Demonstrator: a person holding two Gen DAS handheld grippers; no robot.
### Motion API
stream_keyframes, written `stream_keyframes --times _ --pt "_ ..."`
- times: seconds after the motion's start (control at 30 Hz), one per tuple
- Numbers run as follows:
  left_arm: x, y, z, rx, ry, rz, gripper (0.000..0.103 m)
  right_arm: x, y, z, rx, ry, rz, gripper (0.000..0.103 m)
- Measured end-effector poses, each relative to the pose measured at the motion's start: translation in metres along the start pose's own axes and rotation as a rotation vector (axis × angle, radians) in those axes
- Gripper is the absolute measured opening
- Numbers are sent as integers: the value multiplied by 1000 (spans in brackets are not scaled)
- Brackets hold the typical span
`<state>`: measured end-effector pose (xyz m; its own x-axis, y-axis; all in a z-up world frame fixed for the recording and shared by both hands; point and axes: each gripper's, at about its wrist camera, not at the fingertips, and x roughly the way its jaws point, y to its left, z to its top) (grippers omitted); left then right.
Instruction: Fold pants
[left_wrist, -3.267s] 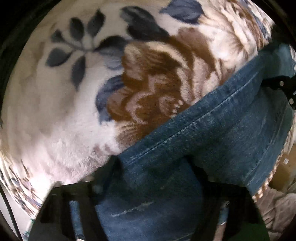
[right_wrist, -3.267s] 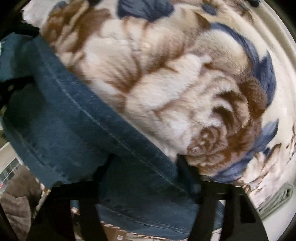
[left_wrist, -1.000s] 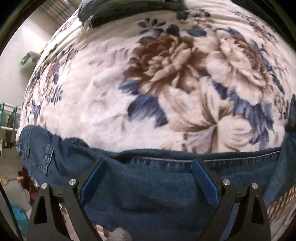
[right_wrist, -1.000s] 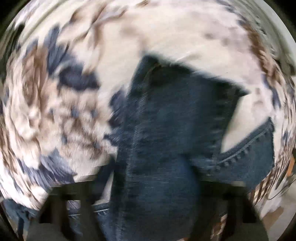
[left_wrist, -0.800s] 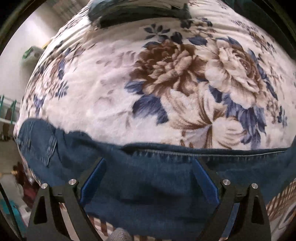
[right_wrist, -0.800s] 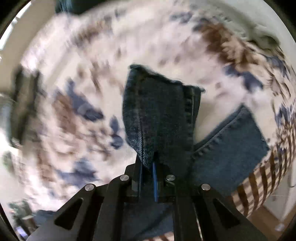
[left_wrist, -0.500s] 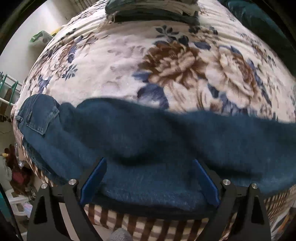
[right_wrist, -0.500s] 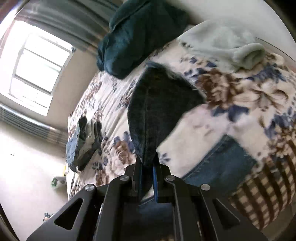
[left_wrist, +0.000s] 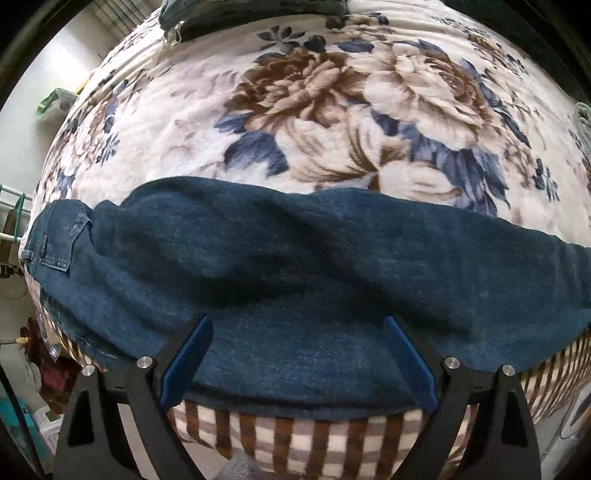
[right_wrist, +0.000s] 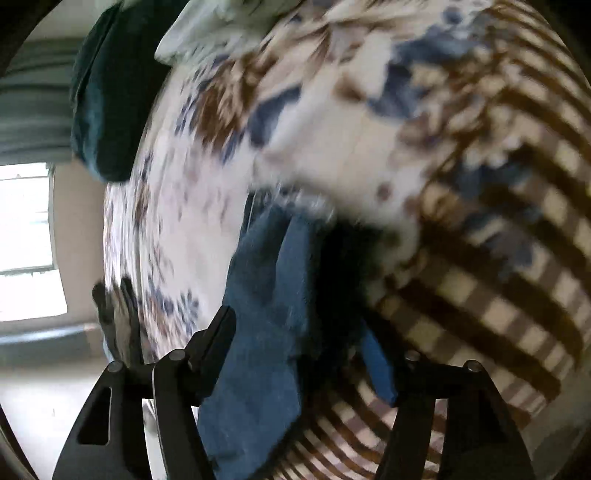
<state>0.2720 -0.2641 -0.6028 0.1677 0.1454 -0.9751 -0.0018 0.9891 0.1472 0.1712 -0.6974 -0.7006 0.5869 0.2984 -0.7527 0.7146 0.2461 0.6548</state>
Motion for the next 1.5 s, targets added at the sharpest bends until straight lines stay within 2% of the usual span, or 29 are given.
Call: stream_keyframes --times 0.03,0.07,0.1,0.23,0.3,0.33,0.4,0.43,0.47,0.53,0.6,0.7,0.77,0.8,0.83,0.93,1.0,1.1,1.23,1.3,1.33,1.37,1.4,1.43,1.47,1.5 --pt "0 -1 -1 -4 5 -2 94 1 1 5 16 -26 -14 57" --pt "0 -2 -1 -7 6 -2 94 2 2 11 7 -52 -35 10" --pt "0 -3 -2 -7 7 -2 94 3 4 14 -2 -56 -76 6" --pt "-5 0 -3 -12 -12 -3 94 -3 43 19 -154 -123 -74 5" --pt "-5 4 -4 -18 -15 0 94 -1 50 19 -198 -128 -129 5" --pt "-5 8 -6 -29 -18 10 94 16 47 23 -192 -77 -205 9" --pt "-8 20 -7 -58 -21 14 94 35 32 27 -120 22 -257 19" --pt "-11 28 -6 -70 -23 11 94 35 32 26 -90 36 -240 27" --pt "-16 38 -6 -85 -30 9 94 27 41 24 -78 26 -235 49" --pt "-25 59 -6 -116 -46 -7 94 10 63 13 -82 5 -220 77" --pt "-34 90 -5 -158 -54 -19 94 -4 88 -9 -94 -3 -204 78" --pt "-40 150 -6 -243 -46 -23 94 -5 122 -58 -135 49 -202 78" --pt "-37 204 -8 -321 -25 -31 94 15 152 -115 -187 149 -199 78" --pt "-34 235 -8 -364 -12 -19 94 19 149 -140 -210 183 -200 78" --pt "-31 253 -9 -390 -7 -15 94 32 161 -172 -236 237 -198 78" --pt "-12 342 -9 -525 13 -4 94 76 185 -263 -293 373 -187 77" --pt "1 380 -9 -589 39 -29 94 104 193 -307 -289 418 -194 77" --pt "27 427 -2 -675 70 -136 94 125 187 -350 -247 431 -196 77" --pt "60 449 9 -729 98 -253 94 140 181 -376 -176 391 -236 76" --pt "75 449 11 -751 107 -308 94 145 174 -379 -134 358 -236 67" --pt "79 448 12 -762 99 -323 93 144 173 -379 -130 331 -245 53" --pt "79 446 13 -762 81 -332 82 148 169 -377 -130 316 -246 42" --pt "78 444 14 -752 58 -342 61 149 169 -376 -136 299 -250 33" --pt "74 440 15 -733 32 -338 51 149 171 -375 -156 271 -274 9" --pt "66 436 16 -709 -4 -310 26 150 173 -375 -191 247 -326 8" --pt "58 433 16 -683 -41 -288 18 148 170 -373 -206 241 -347 8"
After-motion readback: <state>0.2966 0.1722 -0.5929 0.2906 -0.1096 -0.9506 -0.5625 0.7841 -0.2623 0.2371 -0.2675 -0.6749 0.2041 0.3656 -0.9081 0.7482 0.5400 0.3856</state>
